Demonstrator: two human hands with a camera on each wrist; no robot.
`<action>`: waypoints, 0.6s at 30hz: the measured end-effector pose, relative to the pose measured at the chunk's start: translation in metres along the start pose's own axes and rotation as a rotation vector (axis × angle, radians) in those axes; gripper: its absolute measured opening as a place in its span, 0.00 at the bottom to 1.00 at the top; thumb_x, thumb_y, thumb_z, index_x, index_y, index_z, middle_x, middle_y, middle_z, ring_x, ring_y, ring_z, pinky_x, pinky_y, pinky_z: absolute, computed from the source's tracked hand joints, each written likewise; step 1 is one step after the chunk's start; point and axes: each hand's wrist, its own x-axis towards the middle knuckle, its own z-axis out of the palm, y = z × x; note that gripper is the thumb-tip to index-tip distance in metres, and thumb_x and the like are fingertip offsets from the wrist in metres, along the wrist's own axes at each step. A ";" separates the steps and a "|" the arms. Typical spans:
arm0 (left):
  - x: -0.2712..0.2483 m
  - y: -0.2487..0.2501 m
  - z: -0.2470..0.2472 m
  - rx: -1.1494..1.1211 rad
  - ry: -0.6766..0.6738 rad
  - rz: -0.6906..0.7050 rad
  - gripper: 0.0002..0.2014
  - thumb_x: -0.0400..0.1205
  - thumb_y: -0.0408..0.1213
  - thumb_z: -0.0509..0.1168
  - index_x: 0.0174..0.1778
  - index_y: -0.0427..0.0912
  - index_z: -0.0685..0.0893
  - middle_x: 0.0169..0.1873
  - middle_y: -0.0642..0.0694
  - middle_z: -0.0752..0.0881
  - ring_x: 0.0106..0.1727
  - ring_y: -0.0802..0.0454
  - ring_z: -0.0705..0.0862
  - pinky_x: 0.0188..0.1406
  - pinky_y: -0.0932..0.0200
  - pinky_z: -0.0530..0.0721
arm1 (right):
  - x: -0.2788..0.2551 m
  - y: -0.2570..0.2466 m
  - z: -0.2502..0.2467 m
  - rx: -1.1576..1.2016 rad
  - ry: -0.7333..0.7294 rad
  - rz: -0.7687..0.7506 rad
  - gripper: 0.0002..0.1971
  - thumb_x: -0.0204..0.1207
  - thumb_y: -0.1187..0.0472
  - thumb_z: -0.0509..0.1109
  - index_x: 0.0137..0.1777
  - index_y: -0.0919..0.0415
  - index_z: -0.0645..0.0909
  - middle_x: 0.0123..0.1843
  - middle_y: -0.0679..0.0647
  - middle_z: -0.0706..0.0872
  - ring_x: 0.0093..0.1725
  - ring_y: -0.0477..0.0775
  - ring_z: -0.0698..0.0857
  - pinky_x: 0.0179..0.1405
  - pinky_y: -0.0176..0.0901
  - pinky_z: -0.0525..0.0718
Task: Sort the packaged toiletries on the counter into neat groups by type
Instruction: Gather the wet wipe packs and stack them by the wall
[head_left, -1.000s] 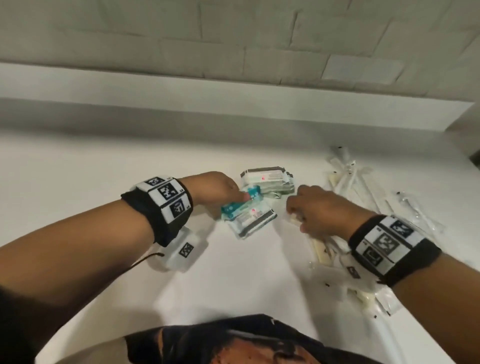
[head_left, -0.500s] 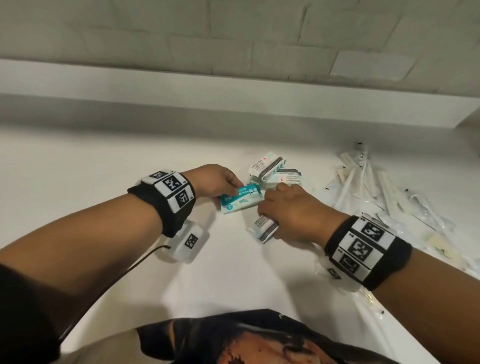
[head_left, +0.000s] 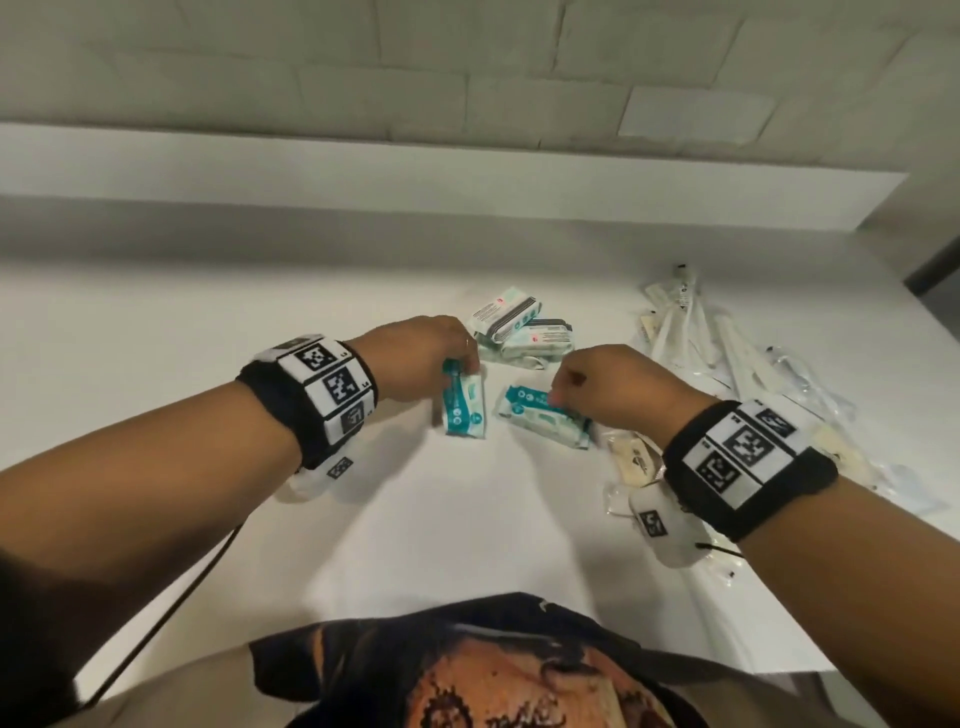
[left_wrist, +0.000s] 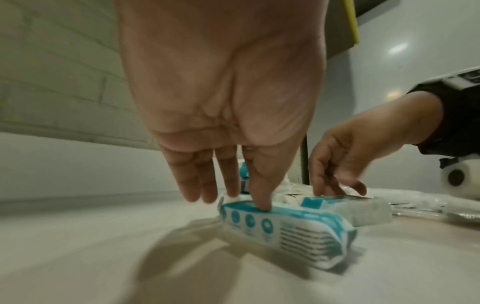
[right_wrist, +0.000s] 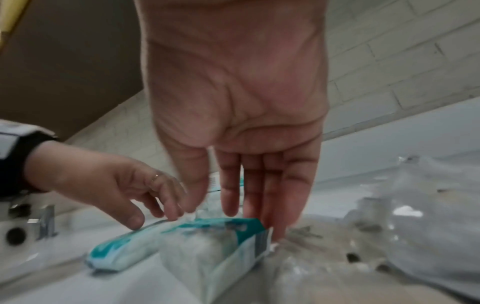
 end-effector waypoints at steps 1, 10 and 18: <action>0.000 0.002 0.001 -0.012 -0.017 -0.014 0.15 0.79 0.34 0.66 0.59 0.53 0.84 0.61 0.52 0.81 0.61 0.52 0.79 0.60 0.56 0.78 | -0.003 -0.002 0.002 -0.020 -0.048 -0.006 0.14 0.71 0.48 0.73 0.55 0.50 0.81 0.51 0.44 0.83 0.51 0.50 0.82 0.49 0.45 0.81; -0.021 0.015 0.013 -0.144 -0.052 -0.195 0.09 0.74 0.43 0.74 0.46 0.52 0.82 0.41 0.56 0.84 0.41 0.56 0.81 0.38 0.60 0.77 | 0.007 -0.006 0.008 -0.220 0.018 -0.183 0.28 0.72 0.70 0.67 0.67 0.40 0.79 0.69 0.49 0.75 0.62 0.55 0.73 0.59 0.48 0.76; -0.026 0.021 0.013 -0.323 -0.135 -0.247 0.07 0.74 0.41 0.75 0.42 0.46 0.84 0.27 0.49 0.90 0.24 0.57 0.86 0.28 0.64 0.84 | 0.012 -0.021 0.014 -0.187 0.045 0.097 0.27 0.73 0.38 0.68 0.63 0.54 0.70 0.51 0.51 0.82 0.50 0.56 0.82 0.42 0.46 0.77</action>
